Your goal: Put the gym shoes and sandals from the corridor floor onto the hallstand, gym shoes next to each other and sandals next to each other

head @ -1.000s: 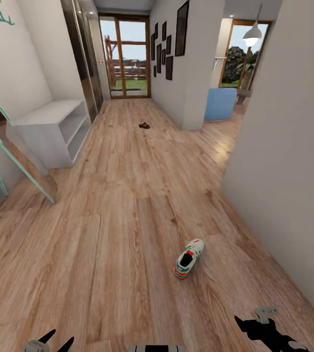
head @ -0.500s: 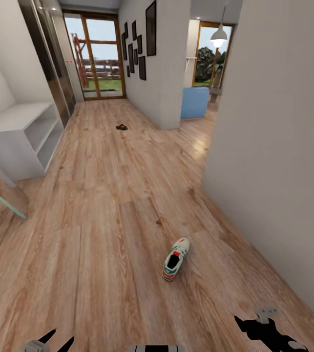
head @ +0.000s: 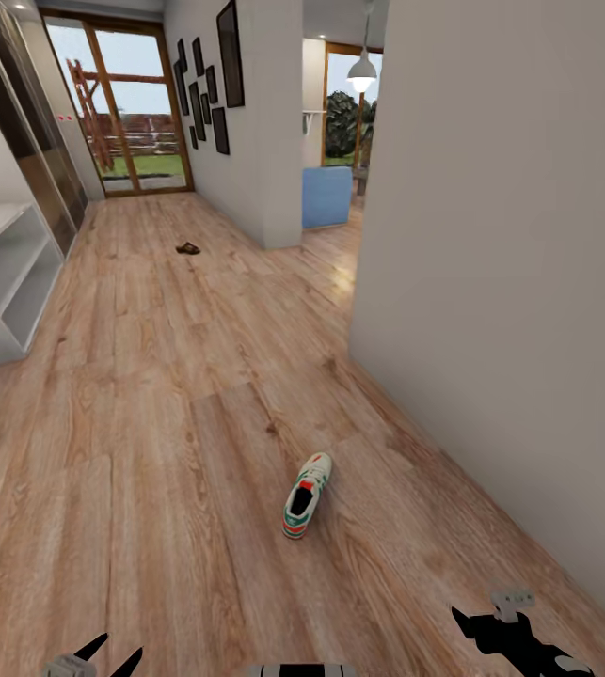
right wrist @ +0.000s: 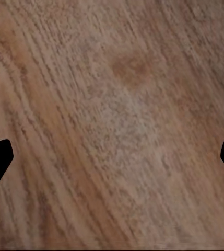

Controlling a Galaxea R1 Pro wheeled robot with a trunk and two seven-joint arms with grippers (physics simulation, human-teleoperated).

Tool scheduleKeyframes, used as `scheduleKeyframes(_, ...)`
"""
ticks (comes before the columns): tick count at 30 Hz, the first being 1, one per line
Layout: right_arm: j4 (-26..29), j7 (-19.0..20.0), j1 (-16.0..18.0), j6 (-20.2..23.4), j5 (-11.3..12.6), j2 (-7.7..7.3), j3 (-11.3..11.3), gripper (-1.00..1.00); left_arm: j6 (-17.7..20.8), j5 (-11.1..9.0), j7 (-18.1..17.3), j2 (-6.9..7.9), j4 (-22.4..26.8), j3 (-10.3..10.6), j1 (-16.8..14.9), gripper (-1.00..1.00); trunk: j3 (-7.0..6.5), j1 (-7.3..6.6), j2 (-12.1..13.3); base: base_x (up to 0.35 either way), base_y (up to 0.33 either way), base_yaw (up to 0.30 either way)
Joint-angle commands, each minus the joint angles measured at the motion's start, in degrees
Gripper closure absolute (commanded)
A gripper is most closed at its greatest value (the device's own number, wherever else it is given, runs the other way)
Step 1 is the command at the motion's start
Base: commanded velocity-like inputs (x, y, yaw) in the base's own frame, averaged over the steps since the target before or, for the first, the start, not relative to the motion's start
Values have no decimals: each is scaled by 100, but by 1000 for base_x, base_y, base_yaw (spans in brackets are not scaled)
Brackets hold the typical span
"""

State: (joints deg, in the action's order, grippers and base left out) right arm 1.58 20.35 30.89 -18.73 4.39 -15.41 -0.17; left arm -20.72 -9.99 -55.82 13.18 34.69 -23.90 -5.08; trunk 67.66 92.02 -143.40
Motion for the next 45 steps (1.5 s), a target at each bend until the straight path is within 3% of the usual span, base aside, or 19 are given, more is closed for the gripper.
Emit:
scheduleKeyframes(1, -9, 39, 5, -8, 46, -1, 0, -100, -20, -13, -27, 0, -6, -9, -2, -100, 4, -1, -2, 0, 0, -300)
scheduleKeyframes(18, -9, 39, 5, -8, 44, 3, 0, -100, -20, -20, -31, 0, -6, -9, -2, -100, 4, -1, -2, 0, 0, -270)
scheduleKeyframes(33, -9, 39, 5, -8, 44, 11, 0, -100, -21, -29, -33, 0, -6, -12, -2, -100, 4, -1, -2, 74, 12, -21)
scheduleKeyframes(45, -9, 39, 5, -8, 44, 30, 0, -100, -20, -29, -32, 0, -6, -11, -2, -100, 4, -1, -2, 167, 210, 0)
